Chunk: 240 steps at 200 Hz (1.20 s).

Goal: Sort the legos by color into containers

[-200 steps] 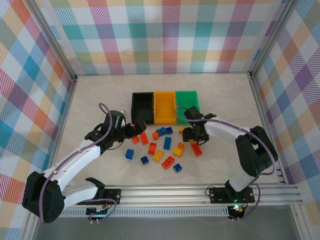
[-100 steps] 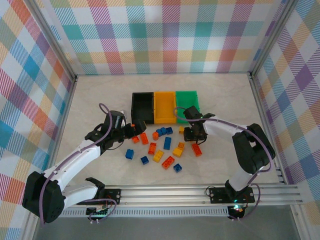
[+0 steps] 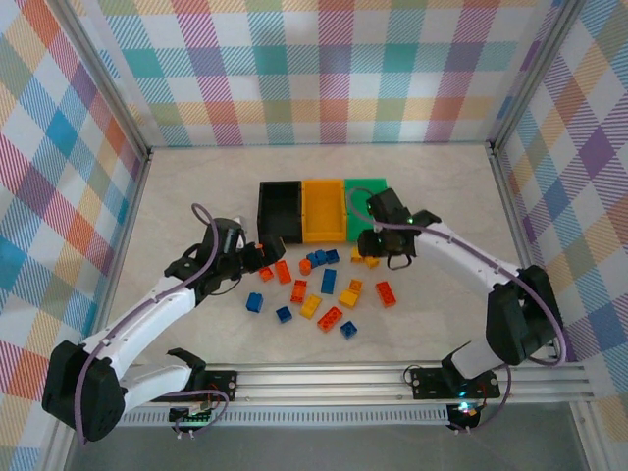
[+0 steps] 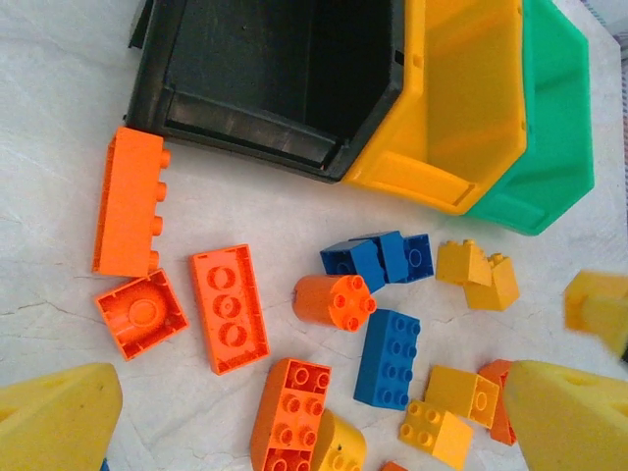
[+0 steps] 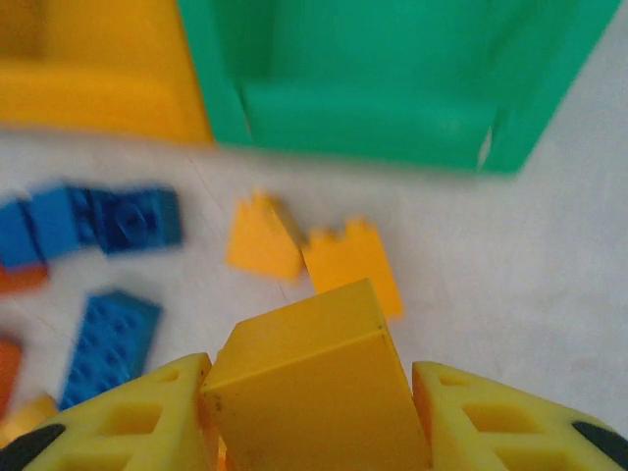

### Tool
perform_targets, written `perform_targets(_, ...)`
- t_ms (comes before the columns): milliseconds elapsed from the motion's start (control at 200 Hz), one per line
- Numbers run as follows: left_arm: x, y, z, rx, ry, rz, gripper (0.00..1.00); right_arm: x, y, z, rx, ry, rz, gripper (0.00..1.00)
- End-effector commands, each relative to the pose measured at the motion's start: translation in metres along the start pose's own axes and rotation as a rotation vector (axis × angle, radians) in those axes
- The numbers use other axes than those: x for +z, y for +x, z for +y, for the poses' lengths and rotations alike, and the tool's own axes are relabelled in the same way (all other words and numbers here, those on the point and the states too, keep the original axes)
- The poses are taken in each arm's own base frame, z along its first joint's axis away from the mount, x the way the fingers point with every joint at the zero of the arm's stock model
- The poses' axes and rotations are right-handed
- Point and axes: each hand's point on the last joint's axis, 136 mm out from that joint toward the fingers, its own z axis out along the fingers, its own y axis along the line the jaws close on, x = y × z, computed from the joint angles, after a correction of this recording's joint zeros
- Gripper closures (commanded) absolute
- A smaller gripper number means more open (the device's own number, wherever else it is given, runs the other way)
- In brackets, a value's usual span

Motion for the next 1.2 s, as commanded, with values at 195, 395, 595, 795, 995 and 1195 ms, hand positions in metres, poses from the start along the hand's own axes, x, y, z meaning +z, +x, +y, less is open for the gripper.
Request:
perform_targets(195, -0.013, 0.007, 0.029, -0.023, -0.099, -0.022, 0.0, 0.049, -0.089, -0.027, 0.071, 0.163, -0.043, 0.63)
perform_targets(395, -0.016, 0.007, 0.041, -0.052, -0.127, -0.035, 0.0, 0.069, -0.112, -0.029, 0.085, 0.192, -0.026, 0.49)
perform_targets(595, -0.011, 0.005, 0.05, -0.063, -0.155, -0.033, 0.06, 0.053, -0.124, -0.021, 0.1, 0.152, -0.074, 0.25)
perform_targets(795, 0.011, -0.004, 0.052, 0.026, -0.231, -0.01, 0.2, 0.026, -0.112, 0.002, 0.059, 0.087, -0.133, 0.25)
perform_targets(995, 0.05, -0.018, 0.058, 0.146, -0.383, -0.003, 0.3, 0.021, -0.079, 0.016, 0.05, 0.037, -0.13, 0.27)
perform_targets(1195, 0.077, -0.026, 0.066, 0.22, -0.456, -0.009, 0.38, 0.02, -0.061, 0.013, 0.071, 0.009, -0.129, 0.28)
